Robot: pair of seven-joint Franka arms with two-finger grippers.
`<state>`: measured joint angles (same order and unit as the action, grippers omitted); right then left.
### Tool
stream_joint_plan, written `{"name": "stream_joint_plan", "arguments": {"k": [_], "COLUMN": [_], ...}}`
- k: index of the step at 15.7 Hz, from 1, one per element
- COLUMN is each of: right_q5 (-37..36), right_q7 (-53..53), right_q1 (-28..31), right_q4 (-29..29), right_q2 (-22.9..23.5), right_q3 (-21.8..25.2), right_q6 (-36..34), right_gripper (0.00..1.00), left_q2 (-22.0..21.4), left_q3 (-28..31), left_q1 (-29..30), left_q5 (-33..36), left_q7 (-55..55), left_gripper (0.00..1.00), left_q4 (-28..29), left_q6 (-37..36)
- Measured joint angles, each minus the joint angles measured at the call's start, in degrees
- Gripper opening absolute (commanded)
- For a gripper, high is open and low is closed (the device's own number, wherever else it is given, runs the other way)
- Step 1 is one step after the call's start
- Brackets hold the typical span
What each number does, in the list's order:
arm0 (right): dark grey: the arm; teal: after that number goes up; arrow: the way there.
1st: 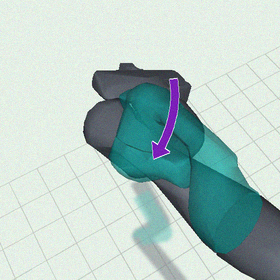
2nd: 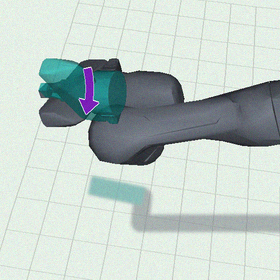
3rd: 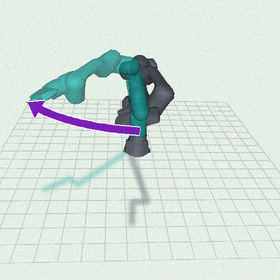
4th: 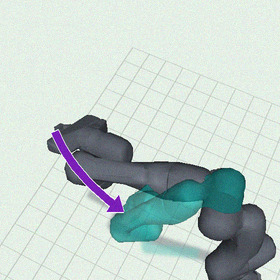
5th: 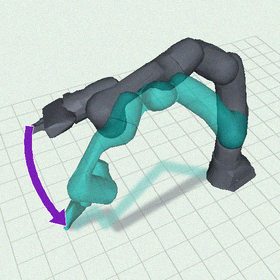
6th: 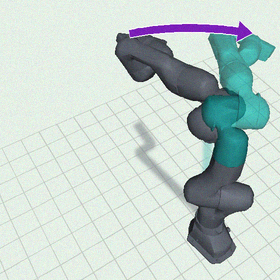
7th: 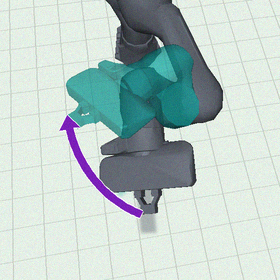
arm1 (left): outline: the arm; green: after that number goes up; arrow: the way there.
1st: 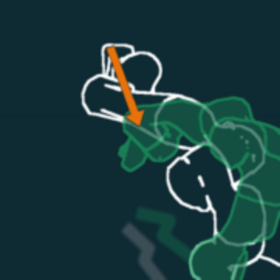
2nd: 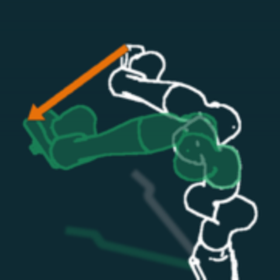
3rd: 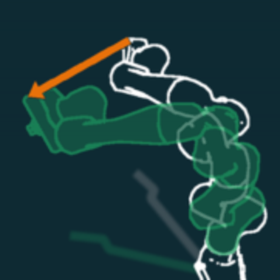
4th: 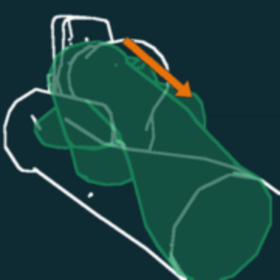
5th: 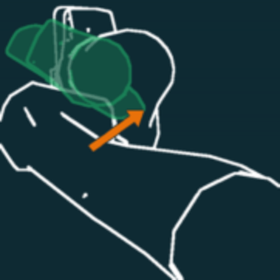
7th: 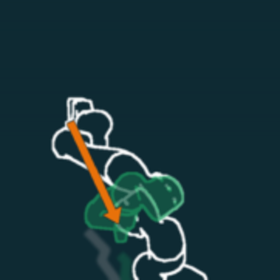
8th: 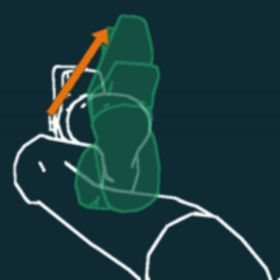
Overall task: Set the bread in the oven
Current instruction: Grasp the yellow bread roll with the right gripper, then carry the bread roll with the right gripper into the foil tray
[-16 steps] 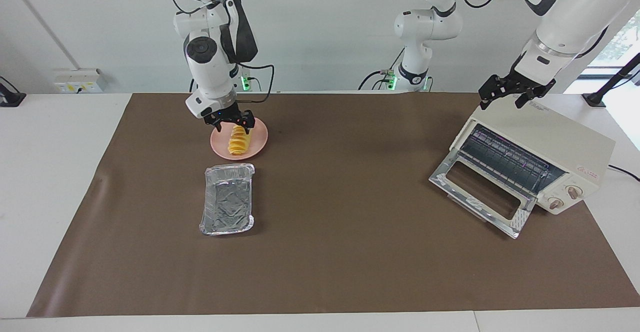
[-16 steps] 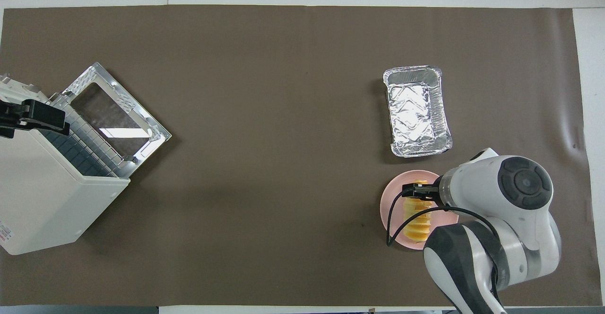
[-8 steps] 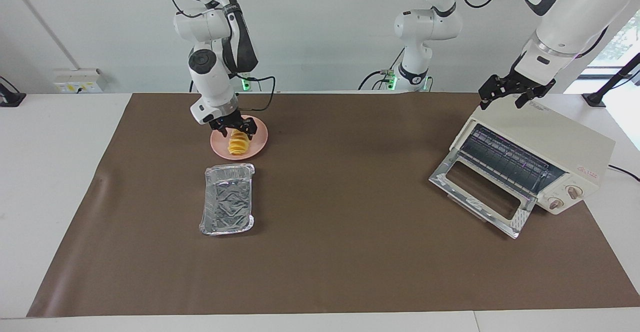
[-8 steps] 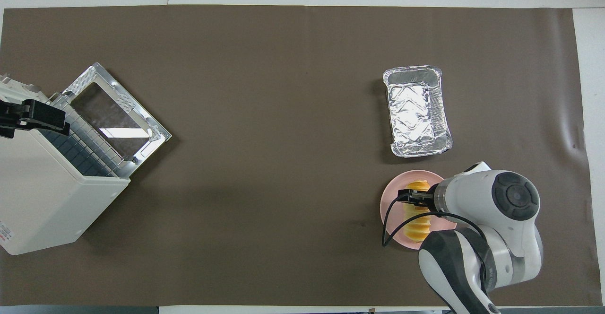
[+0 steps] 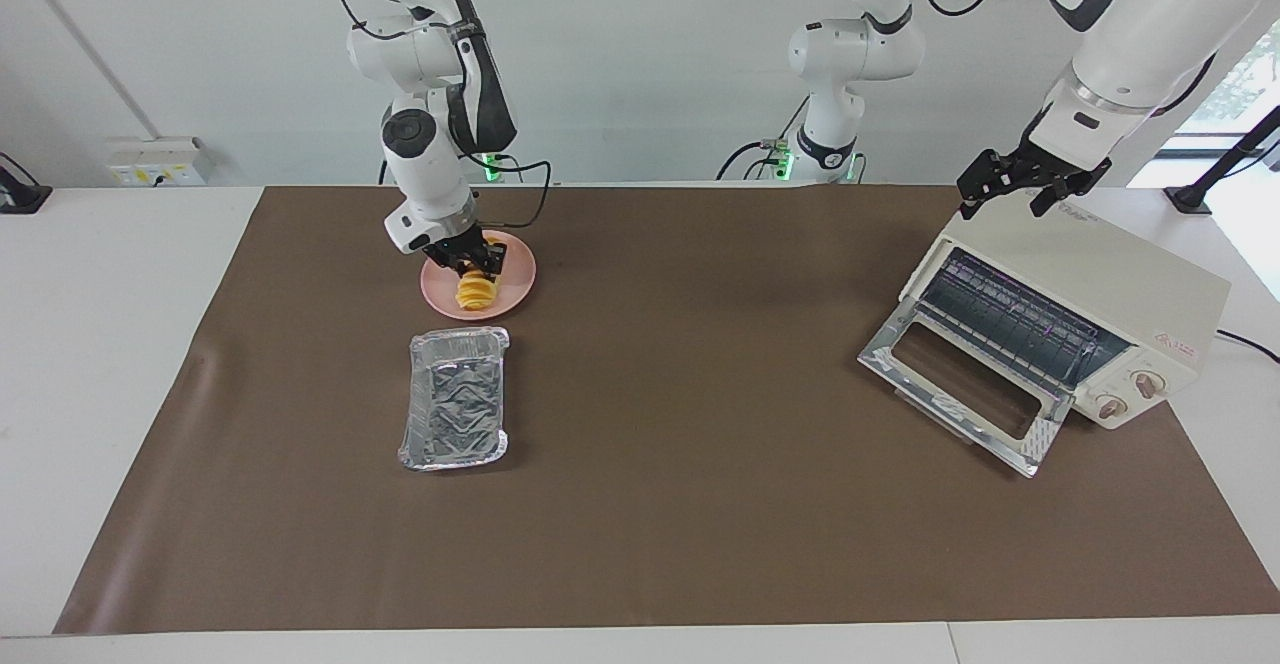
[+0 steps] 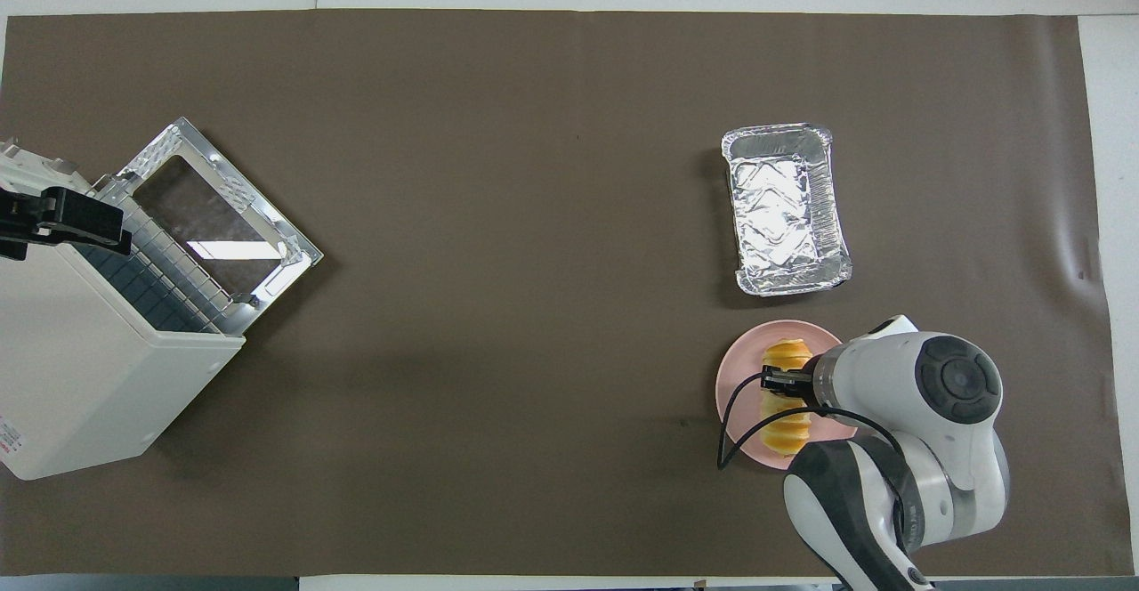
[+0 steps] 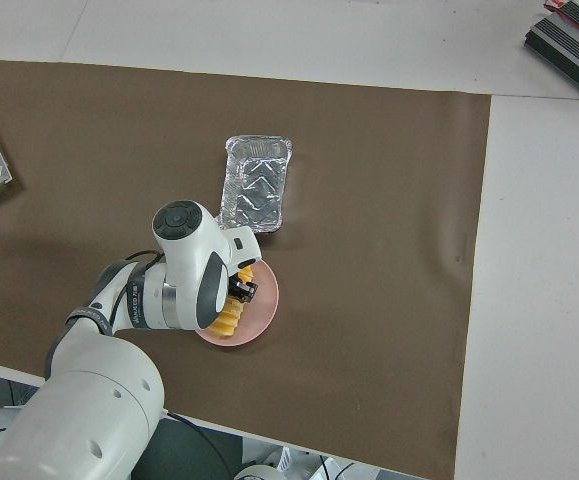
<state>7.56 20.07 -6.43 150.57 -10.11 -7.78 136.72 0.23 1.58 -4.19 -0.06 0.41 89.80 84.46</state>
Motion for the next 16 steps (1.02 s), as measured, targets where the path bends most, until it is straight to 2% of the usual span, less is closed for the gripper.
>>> {"name": "stream_joint_plan", "arguments": {"k": [2,4,7,9,12,16], "right_q5": [0.07,0.81,1.45,1.37,-1.09,-2.92], "right_q7": [0.00,0.00,-0.65,-2.60,-7.31,-10.78], "right_q1": [-0.05,-0.08,-0.10,0.24,2.49,3.79], "right_q4": [-0.76,-3.91,-13.70,-22.38,-32.32,-39.92], "right_q2": [-0.03,-0.30,-0.80,0.55,5.79,16.13], "right_q3": [-0.06,-0.07,-0.09,0.05,0.32,0.52], "right_q6": [-1.27,-6.93,-16.55,-22.38,-24.16,-19.40], "right_gripper": [0.00,0.00,0.00,0.00,0.00,0.00], "left_q2": [0.00,0.00,0.00,0.00,0.00,0.00], "left_q3": [0.00,0.00,0.00,0.00,0.00,0.00], "left_q1": [0.00,0.00,0.00,0.00,0.00,0.00], "left_q5": [0.00,0.00,0.00,0.00,0.00,0.00], "left_q7": [0.00,0.00,0.00,0.00,0.00,0.00], "left_gripper": [1.00,1.00,1.00,1.00,1.00,1.00], "left_q4": [0.00,0.00,0.00,0.00,0.00,0.00], "left_q6": [0.00,0.00,0.00,0.00,0.00,0.00]}}
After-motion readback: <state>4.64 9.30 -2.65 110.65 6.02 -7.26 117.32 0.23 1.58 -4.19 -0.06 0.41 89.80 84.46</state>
